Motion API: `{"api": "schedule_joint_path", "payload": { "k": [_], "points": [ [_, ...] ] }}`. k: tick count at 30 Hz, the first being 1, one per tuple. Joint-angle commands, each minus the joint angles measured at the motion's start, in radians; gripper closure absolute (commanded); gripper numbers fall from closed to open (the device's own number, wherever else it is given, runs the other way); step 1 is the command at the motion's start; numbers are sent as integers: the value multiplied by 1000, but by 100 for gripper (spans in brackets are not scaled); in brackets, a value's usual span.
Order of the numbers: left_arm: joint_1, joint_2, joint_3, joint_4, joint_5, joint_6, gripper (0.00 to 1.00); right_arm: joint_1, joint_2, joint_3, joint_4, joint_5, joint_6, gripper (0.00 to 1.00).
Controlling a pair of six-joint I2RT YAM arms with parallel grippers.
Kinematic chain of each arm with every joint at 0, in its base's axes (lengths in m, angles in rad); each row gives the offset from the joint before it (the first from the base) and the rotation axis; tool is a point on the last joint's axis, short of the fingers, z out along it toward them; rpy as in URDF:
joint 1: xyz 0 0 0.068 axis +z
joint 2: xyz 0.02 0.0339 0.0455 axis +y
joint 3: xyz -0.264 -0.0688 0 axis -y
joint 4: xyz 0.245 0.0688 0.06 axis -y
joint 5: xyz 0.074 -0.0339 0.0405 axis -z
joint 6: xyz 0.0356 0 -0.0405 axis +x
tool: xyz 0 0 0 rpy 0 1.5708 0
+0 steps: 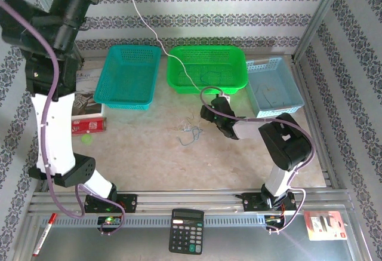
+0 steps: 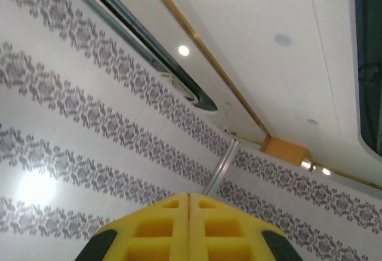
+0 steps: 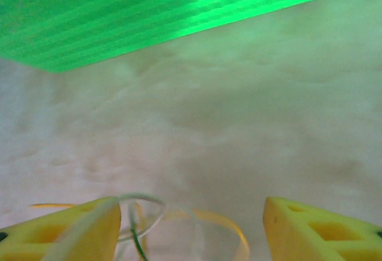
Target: Untangle the cables
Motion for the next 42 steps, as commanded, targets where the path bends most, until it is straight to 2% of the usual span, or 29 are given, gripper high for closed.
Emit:
{"api": "schedule_joint_path", "payload": {
  "k": [1,5,13,20,24,27,31,34,41,42],
  "points": [
    [-7,-24,24,32,-60,66,100,-20,-42,-40,10,45,85,28],
    [-6,-21,36,19,-81,92,100,-35,-42,-55,23,38,109,20],
    [-1,-10,51,10,-160,174,100,-46,-38,-79,33,29,121,14],
    [2,-21,61,23,-258,256,100,-113,-19,-155,124,-17,184,14],
    [2,-24,61,31,-286,295,100,-123,-8,-164,145,-29,194,17],
    [3,-25,63,27,-314,324,100,-126,-3,-176,160,-20,213,31],
    [3,-30,62,13,-337,370,100,-135,-7,-206,209,-32,217,78],
    [2,-28,57,0,-346,391,100,-149,1,-215,237,-65,223,99],
    [4,-12,39,10,-365,414,100,-162,27,-225,299,-107,227,100],
    [3,-10,39,14,-370,420,100,-162,31,-223,303,-112,227,89]
  ]
}}
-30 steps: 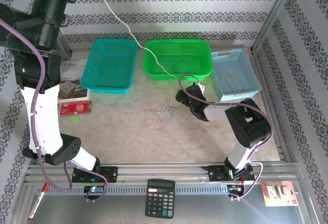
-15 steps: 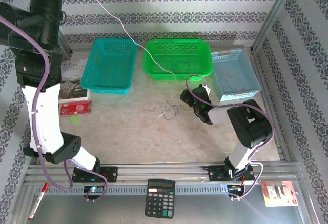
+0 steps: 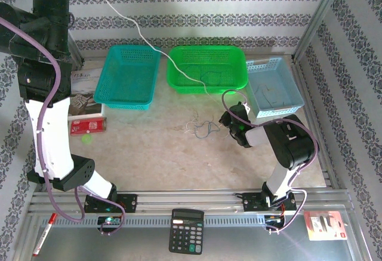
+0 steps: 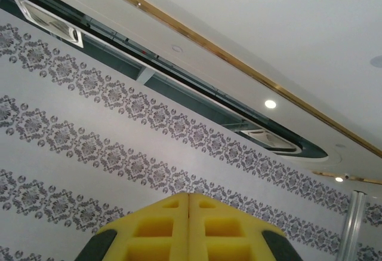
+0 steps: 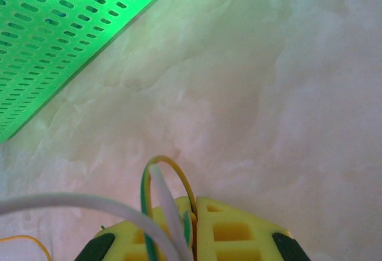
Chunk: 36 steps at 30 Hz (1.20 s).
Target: Untangle the cables
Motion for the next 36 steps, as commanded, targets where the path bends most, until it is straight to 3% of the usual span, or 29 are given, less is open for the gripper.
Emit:
{"api": "schedule_joint_path", "payload": {
  "k": [1,2,4,12,21,30,36],
  "points": [
    [5,0,8,19,-31,51,100,-10,37,-8,45,-40,2,68],
    [6,5,11,18,-32,55,100,-12,40,-10,54,-45,3,51],
    [6,8,15,12,-28,54,100,-12,43,-13,70,-56,1,38],
    [8,-14,-69,14,13,25,100,-13,27,-47,198,-163,-32,24],
    [8,-38,-168,26,54,-8,100,7,-127,-83,224,-309,-97,20],
    [8,-44,-236,31,167,-89,100,58,-373,-47,-22,-260,-198,17],
    [8,-27,-242,51,294,-139,100,72,-433,49,-253,-250,-265,18]
  ]
}}
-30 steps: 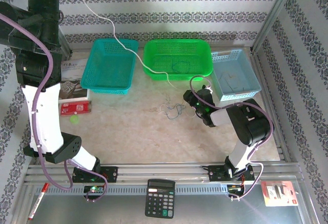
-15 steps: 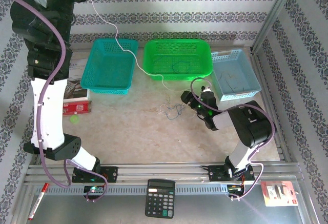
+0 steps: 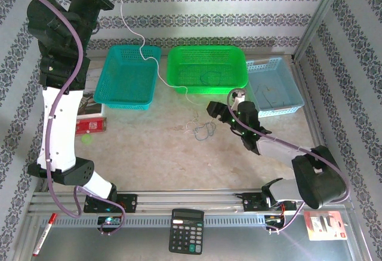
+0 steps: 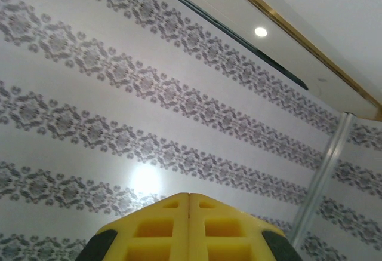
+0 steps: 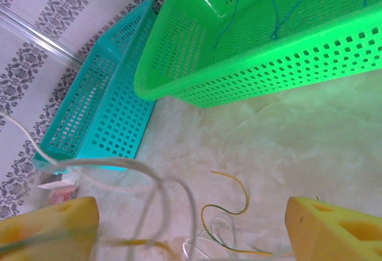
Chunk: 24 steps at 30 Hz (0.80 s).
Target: Untangle the cables
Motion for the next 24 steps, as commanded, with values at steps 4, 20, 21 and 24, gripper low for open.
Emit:
{"api": "schedule_joint_path", "payload": {
  "k": [4,20,21,24],
  "points": [
    [4,6,17,62,154,-90,100,22,16,119,-331,11,-108,18],
    [-1,31,63,136,244,-224,100,166,-17,275,-446,18,-288,17],
    [-1,30,63,138,247,-232,100,182,5,300,-434,22,-300,18],
    [-8,27,62,147,259,-252,100,214,71,374,-398,24,-320,17]
  ]
}}
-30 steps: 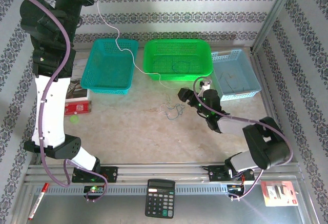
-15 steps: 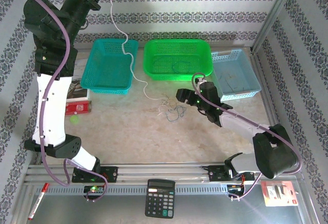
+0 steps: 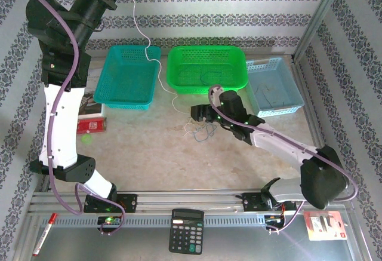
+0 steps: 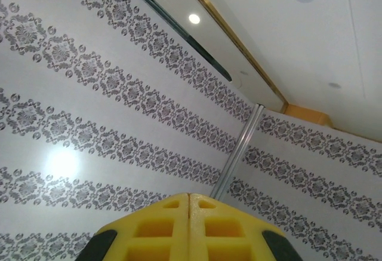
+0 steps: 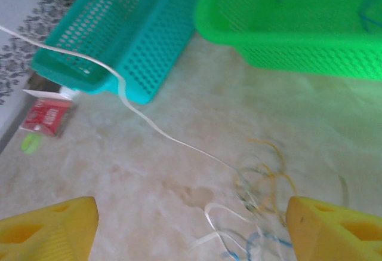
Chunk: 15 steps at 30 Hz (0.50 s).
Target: Untangle the cables
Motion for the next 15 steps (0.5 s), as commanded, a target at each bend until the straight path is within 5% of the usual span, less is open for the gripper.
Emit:
{"api": "schedule_joint_path", "payload": {
  "k": [1,15],
  "points": [
    [-9,-5,26,75,39,-50,100,31,67,88,59,2,-62,17],
    [-45,-9,1,84,45,-71,100,110,288,328,83,24,-131,17]
  ]
}}
